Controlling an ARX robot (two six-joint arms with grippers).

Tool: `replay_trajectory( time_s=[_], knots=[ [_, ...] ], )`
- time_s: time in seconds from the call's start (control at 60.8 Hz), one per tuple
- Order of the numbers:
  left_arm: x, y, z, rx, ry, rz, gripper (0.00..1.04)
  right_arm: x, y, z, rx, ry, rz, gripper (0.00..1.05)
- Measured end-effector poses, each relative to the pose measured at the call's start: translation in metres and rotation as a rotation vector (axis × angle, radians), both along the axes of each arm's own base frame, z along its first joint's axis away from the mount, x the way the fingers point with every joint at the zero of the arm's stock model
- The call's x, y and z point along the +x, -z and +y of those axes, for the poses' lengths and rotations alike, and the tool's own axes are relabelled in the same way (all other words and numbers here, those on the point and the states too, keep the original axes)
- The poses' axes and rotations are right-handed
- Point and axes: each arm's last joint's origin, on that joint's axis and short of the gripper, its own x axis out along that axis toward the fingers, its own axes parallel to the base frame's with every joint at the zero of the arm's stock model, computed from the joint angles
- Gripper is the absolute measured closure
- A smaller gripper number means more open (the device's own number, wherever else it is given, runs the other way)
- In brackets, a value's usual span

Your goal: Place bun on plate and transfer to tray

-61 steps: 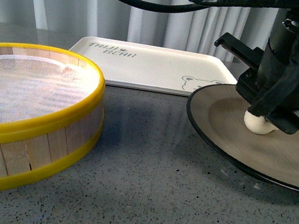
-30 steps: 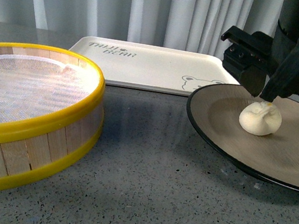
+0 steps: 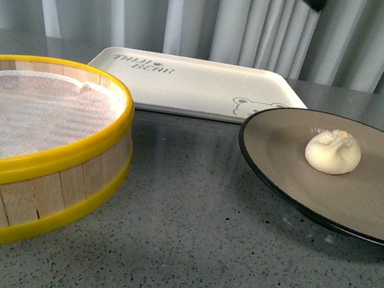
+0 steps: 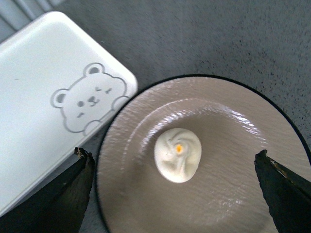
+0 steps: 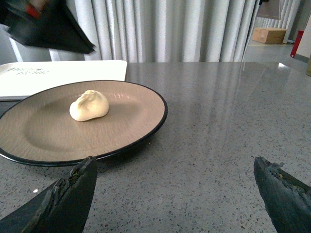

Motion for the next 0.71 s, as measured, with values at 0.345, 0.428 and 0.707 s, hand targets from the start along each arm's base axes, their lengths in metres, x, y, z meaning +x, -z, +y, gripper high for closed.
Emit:
replay_trajectory(
  time_s=[0.345, 0.428, 0.707],
  knots=[
    [-0.096, -0.040, 0.156, -0.078, -0.155, -0.121, 0.07, 0.000, 0.000, 0.000, 0.000, 0.000, 0.000, 0.09],
    [-0.113, -0.037, 0.183, -0.064, -0.191, -0.132, 0.07, 0.000, 0.000, 0.000, 0.000, 0.000, 0.000, 0.09],
    [-0.164, 0.022, 0.265, -0.267, -0.547, -0.506, 0.44, 0.000, 0.000, 0.000, 0.000, 0.001, 0.000, 0.09]
  ],
)
